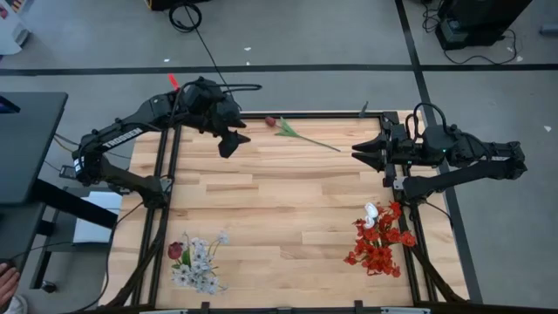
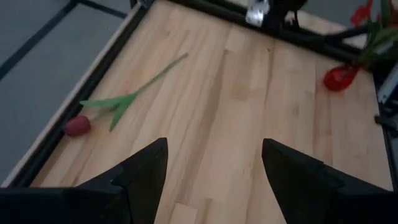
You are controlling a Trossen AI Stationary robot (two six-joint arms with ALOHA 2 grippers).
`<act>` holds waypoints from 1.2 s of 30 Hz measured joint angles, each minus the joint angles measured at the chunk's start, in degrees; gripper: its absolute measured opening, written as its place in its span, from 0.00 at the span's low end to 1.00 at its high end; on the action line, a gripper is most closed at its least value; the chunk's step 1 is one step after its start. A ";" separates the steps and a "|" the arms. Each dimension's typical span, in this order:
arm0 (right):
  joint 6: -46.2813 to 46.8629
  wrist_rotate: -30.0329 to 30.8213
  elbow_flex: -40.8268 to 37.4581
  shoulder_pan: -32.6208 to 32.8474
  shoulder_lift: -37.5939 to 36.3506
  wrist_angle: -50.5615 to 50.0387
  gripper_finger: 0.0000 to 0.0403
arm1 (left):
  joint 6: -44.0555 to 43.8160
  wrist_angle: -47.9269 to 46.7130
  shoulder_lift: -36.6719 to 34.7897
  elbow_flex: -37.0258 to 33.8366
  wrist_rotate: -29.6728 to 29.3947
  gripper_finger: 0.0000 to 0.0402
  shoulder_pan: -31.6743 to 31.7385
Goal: Sort flowers into vase by color
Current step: Put the red flower into the transparent vase
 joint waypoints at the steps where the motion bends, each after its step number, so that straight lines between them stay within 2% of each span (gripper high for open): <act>1: 0.00 0.02 -0.01 0.00 0.00 -0.01 0.30 | -0.44 0.63 -0.04 0.00 -0.09 0.66 0.26; 16: 0.00 0.00 0.00 0.02 0.01 -0.02 0.30 | -4.81 7.18 0.26 0.02 -1.56 0.66 1.44; 25: 0.00 0.01 0.00 0.01 0.02 0.00 0.30 | -4.99 7.69 0.26 0.02 -1.59 0.66 1.44; 30: 0.00 0.03 0.00 0.00 0.00 -0.03 0.30 | -5.61 9.86 1.14 0.04 -4.50 0.66 1.44; 36: -4.26 10.34 0.07 -0.59 0.61 -4.15 0.30 | -13.05 11.78 6.94 0.09 -11.19 0.66 0.10</act>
